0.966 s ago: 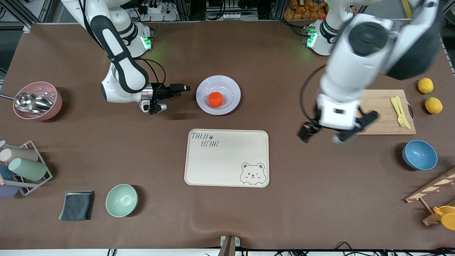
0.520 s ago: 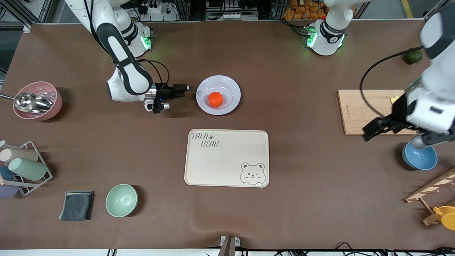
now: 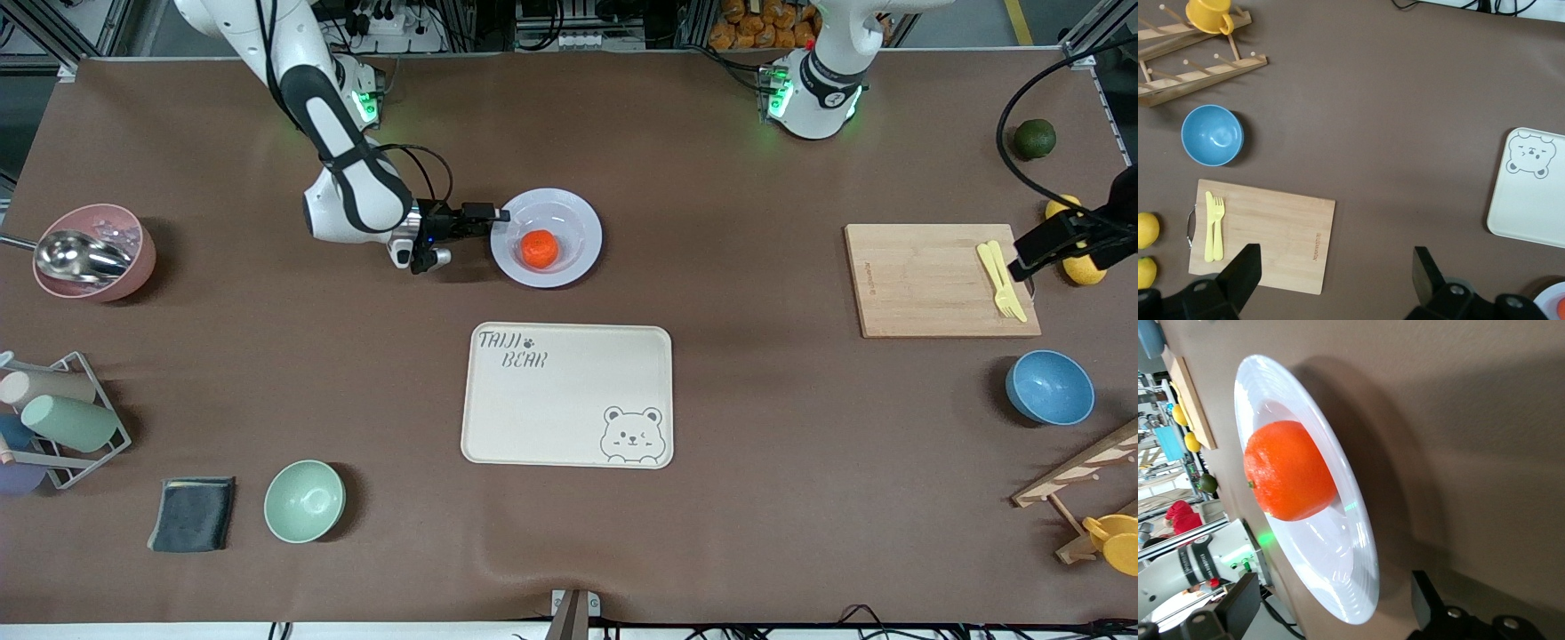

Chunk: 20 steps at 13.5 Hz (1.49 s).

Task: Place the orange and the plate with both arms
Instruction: 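Withdraw the left gripper while the right gripper grips the plate rim, then slide the plate with the right gripper onto the bear tray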

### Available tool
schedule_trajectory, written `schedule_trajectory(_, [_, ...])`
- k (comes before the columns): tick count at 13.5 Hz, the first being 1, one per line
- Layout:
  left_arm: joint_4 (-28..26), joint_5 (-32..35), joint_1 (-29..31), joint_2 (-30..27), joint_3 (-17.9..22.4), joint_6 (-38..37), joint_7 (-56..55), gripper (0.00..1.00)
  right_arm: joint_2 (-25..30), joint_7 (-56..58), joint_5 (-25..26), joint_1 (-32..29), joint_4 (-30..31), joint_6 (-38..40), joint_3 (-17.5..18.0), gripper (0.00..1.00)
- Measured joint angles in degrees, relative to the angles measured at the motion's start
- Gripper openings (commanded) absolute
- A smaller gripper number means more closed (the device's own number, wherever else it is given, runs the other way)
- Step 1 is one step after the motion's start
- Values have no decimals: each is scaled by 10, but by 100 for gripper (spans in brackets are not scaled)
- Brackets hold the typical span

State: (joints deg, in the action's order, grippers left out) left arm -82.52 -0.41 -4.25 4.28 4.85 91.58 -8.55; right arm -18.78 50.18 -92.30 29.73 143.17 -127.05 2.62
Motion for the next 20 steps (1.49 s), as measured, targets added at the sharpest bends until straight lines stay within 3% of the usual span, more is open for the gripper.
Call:
schedule_trajectory(7, [-4,-1,-12,-1,-8,-31,-34,100,-19,49,-60,15,0,-7,-1,100])
schedule_trajectory(8, [-4,-1,-12,-1,-9,-37,-36,100,-22,65,-79,20,0,-7,-1,86])
schedule_trajectory(9, [-4,-1,-12,-1,-9,-41,-36,100,-22,82,-95,23,2,-7,-1,46])
schedule_trajectory(10, [-4,-1,-12,-1,-9,-43,-37,100,-23,100,-111,25,4,-7,-1,15])
schedule_trajectory(11, [-4,-1,-12,-1,-9,-44,-37,100,-26,114,-121,26,5,-7,-1,0])
schedule_trajectory(20, [-4,-1,-13,-1,-20,-45,-37,100,-42,133,-132,27,2,-7,-1,0])
